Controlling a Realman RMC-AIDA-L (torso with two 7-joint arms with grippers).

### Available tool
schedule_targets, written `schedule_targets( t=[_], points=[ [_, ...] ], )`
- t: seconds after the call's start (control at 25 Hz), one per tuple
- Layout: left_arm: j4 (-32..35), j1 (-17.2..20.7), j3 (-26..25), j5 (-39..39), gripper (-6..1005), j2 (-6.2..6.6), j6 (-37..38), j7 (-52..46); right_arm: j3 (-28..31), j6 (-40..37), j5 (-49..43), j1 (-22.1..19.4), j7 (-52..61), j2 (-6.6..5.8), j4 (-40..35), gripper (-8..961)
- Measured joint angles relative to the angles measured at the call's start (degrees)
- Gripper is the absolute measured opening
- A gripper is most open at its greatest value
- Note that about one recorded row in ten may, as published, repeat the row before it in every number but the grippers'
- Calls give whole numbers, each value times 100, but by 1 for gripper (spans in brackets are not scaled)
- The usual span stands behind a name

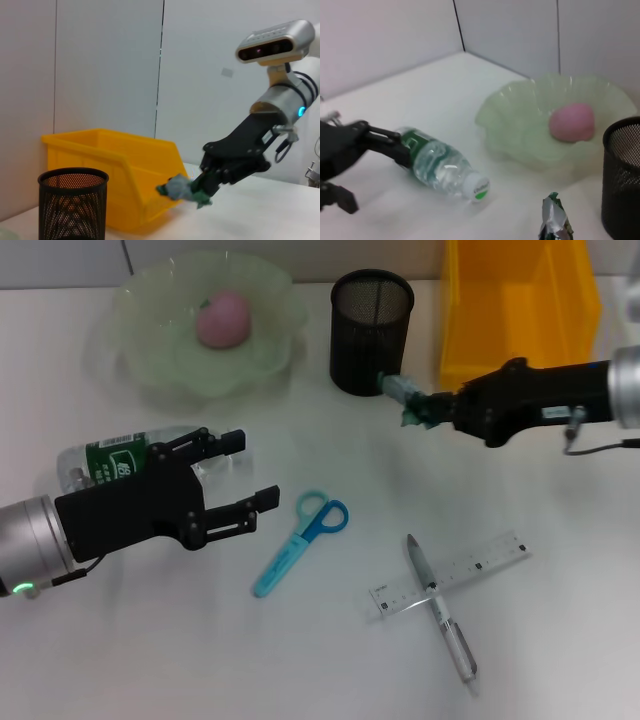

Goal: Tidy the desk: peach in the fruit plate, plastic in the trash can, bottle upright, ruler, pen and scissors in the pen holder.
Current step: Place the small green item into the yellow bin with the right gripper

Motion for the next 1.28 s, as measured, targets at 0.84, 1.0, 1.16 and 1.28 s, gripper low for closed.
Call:
schedule_targets(
  t=[0.84, 1.0, 1.16, 1.28],
  points=[
    [-9, -21, 23, -11, 680, -16, 33, 0, 1431, -1161, 433, -300, -1303, -181, 707, 36],
    [-9, -16, 34, -18, 679, -16, 236, 0, 2045, -1152, 442, -317, -1575, -143, 849, 36],
    [-10, -11, 36, -13, 678, -24, 253, 0, 2887, -1148, 534, -338, -1863, -137, 1119, 37],
    [-15, -9, 36, -9, 677, -30, 259, 0, 3249, -1033, 874, -378, -2061, -141, 1338, 37]
  ],
)
